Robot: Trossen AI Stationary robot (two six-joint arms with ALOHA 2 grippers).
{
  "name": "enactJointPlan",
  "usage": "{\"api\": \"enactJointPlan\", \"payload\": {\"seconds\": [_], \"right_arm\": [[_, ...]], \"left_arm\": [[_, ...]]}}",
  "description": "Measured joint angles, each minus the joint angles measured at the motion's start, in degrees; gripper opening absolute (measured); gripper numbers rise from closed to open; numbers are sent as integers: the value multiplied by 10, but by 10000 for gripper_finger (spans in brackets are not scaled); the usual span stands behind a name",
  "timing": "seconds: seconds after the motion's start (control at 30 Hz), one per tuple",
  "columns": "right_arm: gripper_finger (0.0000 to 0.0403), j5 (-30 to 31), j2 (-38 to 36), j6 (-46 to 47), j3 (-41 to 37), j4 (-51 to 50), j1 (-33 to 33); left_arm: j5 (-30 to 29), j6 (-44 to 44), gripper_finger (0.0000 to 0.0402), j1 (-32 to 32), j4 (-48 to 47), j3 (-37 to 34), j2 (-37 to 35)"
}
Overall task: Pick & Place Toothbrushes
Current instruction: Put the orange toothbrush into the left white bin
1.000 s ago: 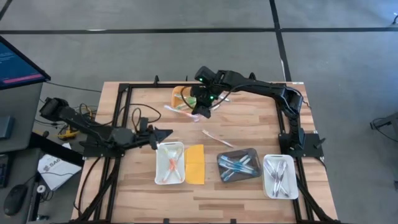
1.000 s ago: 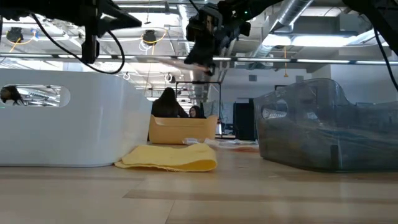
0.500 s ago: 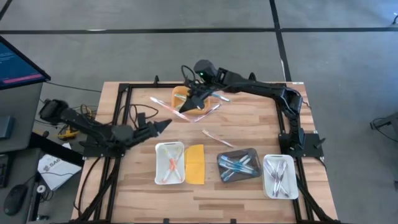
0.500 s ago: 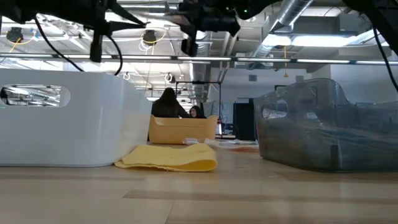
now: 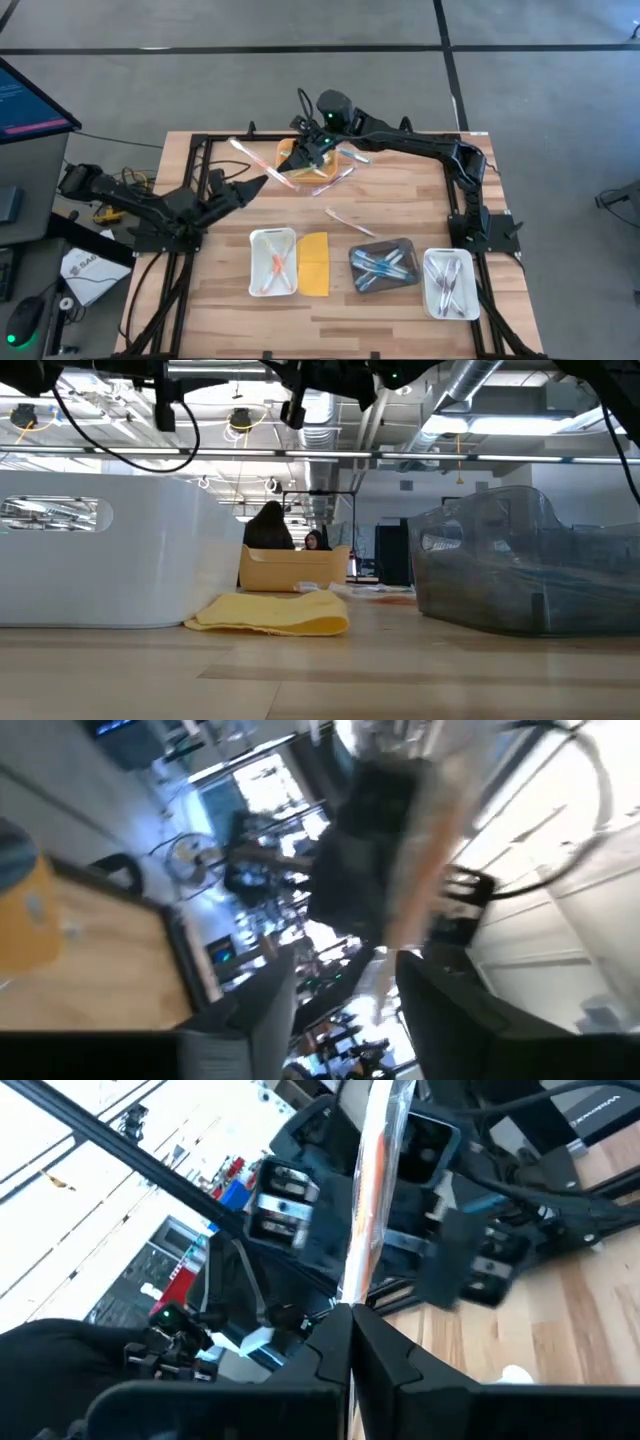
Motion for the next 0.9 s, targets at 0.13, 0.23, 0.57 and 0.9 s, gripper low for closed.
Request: {"api": "enactJointPlan", "payload": {"seconds": [0.13,0.23,0.57,0.9], "right_arm": [[0,2,0,12,0,-1,1],[0,3,0,12,0,-1,5],[0,19,0,12,0,-1,10],[0,52,0,6,0,-6,10]], "left_arm": [[2,77,200,0,63,0,-2],[0,106,216,0,91,0,-2],[-29,106,218,15,93,0,-2],[-9,92,195,51,98,0,-2]]}}
